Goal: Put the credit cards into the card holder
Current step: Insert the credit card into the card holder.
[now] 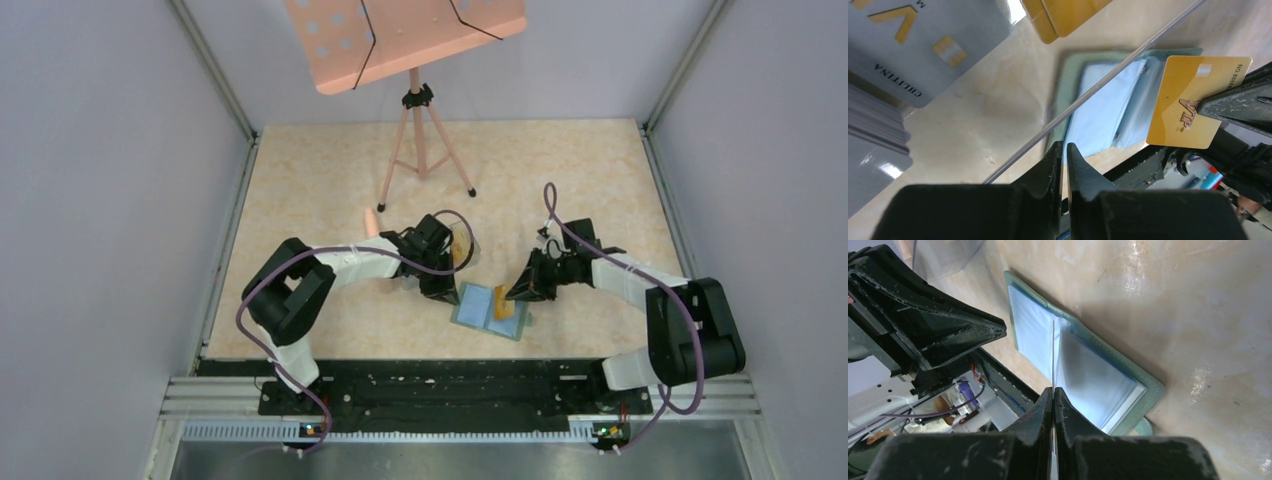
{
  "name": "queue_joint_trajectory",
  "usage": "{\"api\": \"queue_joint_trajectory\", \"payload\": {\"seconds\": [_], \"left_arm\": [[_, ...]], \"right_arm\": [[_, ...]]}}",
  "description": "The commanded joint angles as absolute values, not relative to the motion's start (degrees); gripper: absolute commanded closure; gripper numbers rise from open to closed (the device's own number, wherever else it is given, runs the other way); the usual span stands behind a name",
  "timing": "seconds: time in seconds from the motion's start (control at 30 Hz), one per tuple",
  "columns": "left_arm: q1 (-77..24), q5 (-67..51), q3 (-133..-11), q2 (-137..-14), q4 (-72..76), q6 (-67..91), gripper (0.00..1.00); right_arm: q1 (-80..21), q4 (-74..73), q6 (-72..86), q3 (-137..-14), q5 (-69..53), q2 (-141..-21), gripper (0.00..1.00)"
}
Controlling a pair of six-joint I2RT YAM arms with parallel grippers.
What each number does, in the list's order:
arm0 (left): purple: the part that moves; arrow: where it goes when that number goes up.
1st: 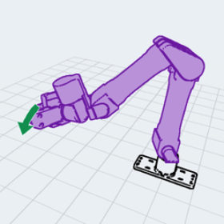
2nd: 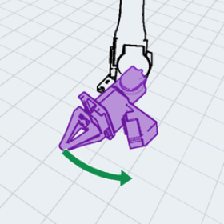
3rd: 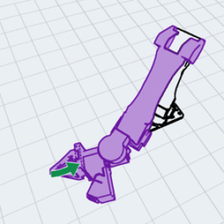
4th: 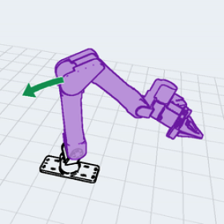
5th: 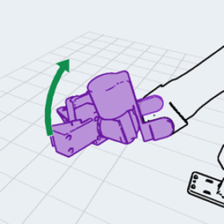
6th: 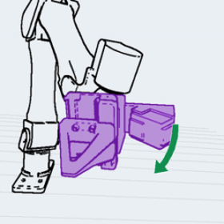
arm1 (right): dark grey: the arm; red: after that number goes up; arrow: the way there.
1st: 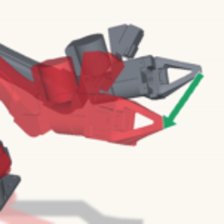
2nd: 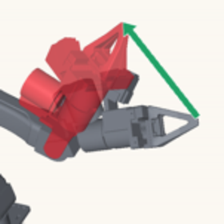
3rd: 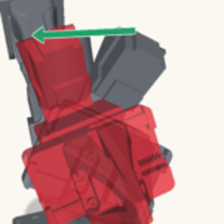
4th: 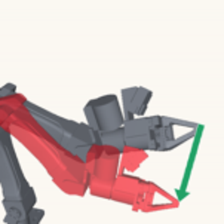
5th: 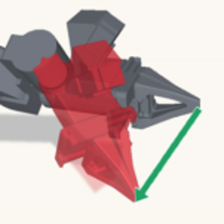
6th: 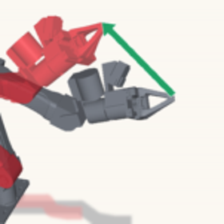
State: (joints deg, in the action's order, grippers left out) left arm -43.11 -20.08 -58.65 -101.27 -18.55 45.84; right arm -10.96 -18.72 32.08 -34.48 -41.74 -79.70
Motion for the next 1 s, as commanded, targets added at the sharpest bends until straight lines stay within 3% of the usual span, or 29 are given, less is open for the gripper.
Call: {"api": "queue_joint_trajectory", "payload": {"seconds": [0.0,0.33,0.7,0.97], "left_arm": [[-45.42,-13.49,-62.11,-103.12,-23.96,43.93,0.88],[-49.38,-11.08,-66.24,-106.15,-28.6,43.32,0.89],[-51.55,-13.16,-64.76,-105.69,-28.01,44.71,1.0],[-51.68,-13.82,-65.23,-106.7,-28.24,44.48,1.0]], "right_arm": [[-10.51,-17.53,29.3,-33.87,-41.96,-81.44,1.0],[-10.52,-12.05,29.58,-31.5,-46.41,-83.69,1.0],[-10.6,-4.59,31.6,-28.62,-50.5,-84.82,1.0],[-10.55,-8.85,26.21,-31.99,-49.8,-88.44,1.0]]}}
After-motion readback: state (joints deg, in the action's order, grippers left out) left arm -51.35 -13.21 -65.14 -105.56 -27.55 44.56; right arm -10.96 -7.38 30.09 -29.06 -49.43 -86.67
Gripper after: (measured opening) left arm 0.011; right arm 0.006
